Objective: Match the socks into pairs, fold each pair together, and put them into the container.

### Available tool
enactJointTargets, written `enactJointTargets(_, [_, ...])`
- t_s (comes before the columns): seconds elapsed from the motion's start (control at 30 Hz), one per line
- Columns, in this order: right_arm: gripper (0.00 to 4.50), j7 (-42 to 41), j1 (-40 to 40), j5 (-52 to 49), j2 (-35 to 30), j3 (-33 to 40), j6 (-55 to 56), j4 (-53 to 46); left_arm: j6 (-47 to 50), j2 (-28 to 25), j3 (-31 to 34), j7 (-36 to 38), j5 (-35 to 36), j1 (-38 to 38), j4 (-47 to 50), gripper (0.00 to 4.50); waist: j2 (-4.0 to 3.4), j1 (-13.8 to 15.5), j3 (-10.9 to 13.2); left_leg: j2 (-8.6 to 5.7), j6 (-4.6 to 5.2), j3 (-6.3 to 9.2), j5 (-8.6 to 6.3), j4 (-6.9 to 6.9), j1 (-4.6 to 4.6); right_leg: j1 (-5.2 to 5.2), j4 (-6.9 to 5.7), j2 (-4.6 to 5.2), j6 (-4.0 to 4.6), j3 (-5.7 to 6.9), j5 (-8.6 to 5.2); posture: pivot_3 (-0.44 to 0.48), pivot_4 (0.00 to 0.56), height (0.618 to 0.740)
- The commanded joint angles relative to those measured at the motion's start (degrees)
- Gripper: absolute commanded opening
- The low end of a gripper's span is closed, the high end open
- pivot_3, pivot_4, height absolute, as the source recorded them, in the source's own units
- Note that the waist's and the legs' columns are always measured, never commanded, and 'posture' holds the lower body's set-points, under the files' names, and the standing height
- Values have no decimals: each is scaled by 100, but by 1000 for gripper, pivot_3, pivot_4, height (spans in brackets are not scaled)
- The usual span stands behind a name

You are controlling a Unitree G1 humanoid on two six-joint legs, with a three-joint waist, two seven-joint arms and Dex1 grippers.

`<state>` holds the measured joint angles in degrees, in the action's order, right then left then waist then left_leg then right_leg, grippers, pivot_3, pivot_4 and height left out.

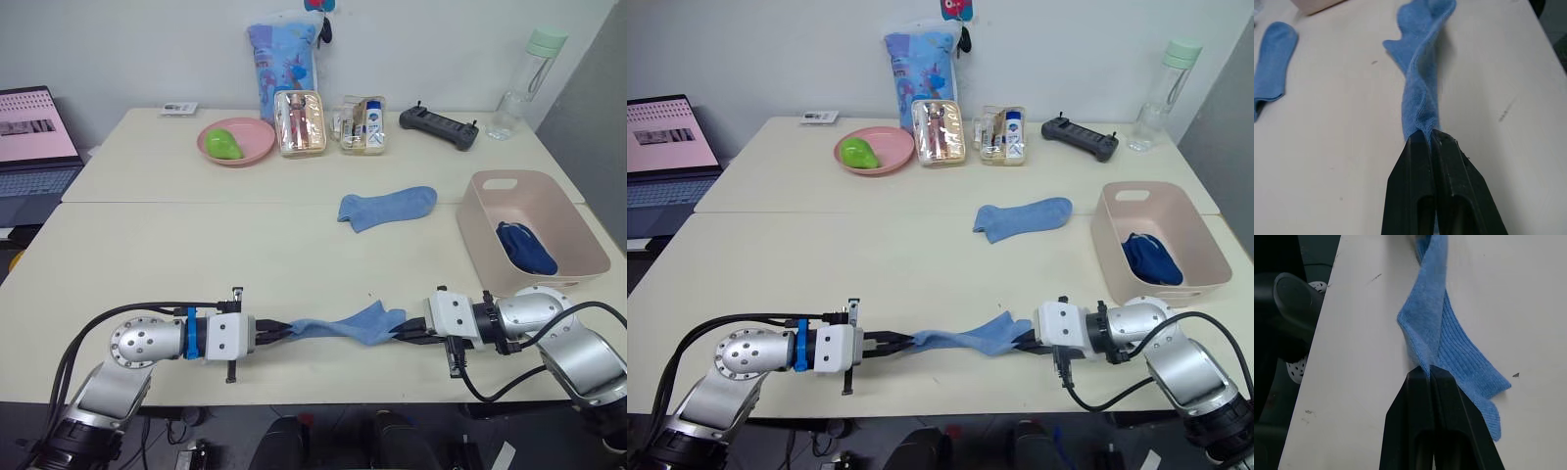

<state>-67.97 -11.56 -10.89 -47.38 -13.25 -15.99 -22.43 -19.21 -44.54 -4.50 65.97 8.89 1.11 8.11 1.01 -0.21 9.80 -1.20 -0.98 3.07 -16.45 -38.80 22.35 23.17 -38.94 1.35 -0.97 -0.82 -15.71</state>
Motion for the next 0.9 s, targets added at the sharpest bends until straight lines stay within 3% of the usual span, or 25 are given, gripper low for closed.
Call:
enactJointTargets(0.03, [434, -84, 126, -248, -74, 34, -168, -321, -183, -109, -18, 60, 62, -71, 151, 461, 0, 2, 0, 0, 0, -1, 0, 0, 0, 0, 0, 0, 0, 0, 0, 0, 150, 740])
enactJointTargets(0.2, [2077, -344, -43, -910, -340, 319, -995, -563, 315, -449, 145, 315, 562, -684, 597, 1893, 1, -24, 1, 4, 0, -3, 0, 0, -1, 1, -1, -1, 0, -2, 0, 0, 150, 740])
enactJointTargets(0.27, [2724, -314, -187, -1406, -386, 534, -1622, -592, 1375, -796, 431, 307, 1260, -1093, 1121, 2494, 1, -28, 2, 4, 1, -2, 0, 2, -1, 1, 0, -1, 0, 0, 0, 0, 150, 740])
enactJointTargets(0.33, [3383, -205, -293, -1658, -364, 664, -2002, -495, 2974, -992, 918, -196, 2492, -1222, 1550, 3098, 4, -27, 3, 8, 1, 1, 0, 1, -1, 0, -1, -3, 1, 3, -1, 0, 150, 740])
enactJointTargets(0.43, [4428, 264, -379, -1686, -43, 790, -2147, -225, 4114, -1076, 1390, -599, 3168, -1135, 1471, 4072, 8, -4, 0, 8, 1, 9, -1, 0, -2, -4, -1, -3, -1, 9, -2, 0, 150, 740])
enactJointTargets(0.5, [4500, 418, -369, -1609, 62, 770, -2155, -93, 4051, -903, 1453, -831, 2871, -1042, 1273, 4438, 7, -4, 0, 4, 1, 7, -1, 0, -2, -5, 0, -3, -2, 8, -2, 0, 150, 740])
enactJointTargets(0.63, [4500, 965, -436, -774, 348, 337, -1621, 540, 4535, -250, 1078, -1438, 2824, -954, 1276, 4438, 12, -6, -4, -1, 1, -2, -1, 1, -1, -2, 3, -2, -4, -3, -3, 0, 150, 740])
enactJointTargets(0.83, [4500, 904, -354, -604, 413, 143, -1572, 729, 4591, 39, 625, -1548, 2345, -962, 1234, 4438, 8, -2, -6, 2, 0, 1, 0, 1, -2, 1, -3, -2, -3, -2, -2, 0, 150, 740])
enactJointTargets(0.9, [4121, 748, -228, -595, 346, 52, -1533, 672, 4424, -133, 338, -1284, 1985, -1167, 1130, 4058, 7, -3, -6, 2, 0, -1, 0, 1, -1, 1, -2, -2, -2, -3, -2, 0, 150, 740])
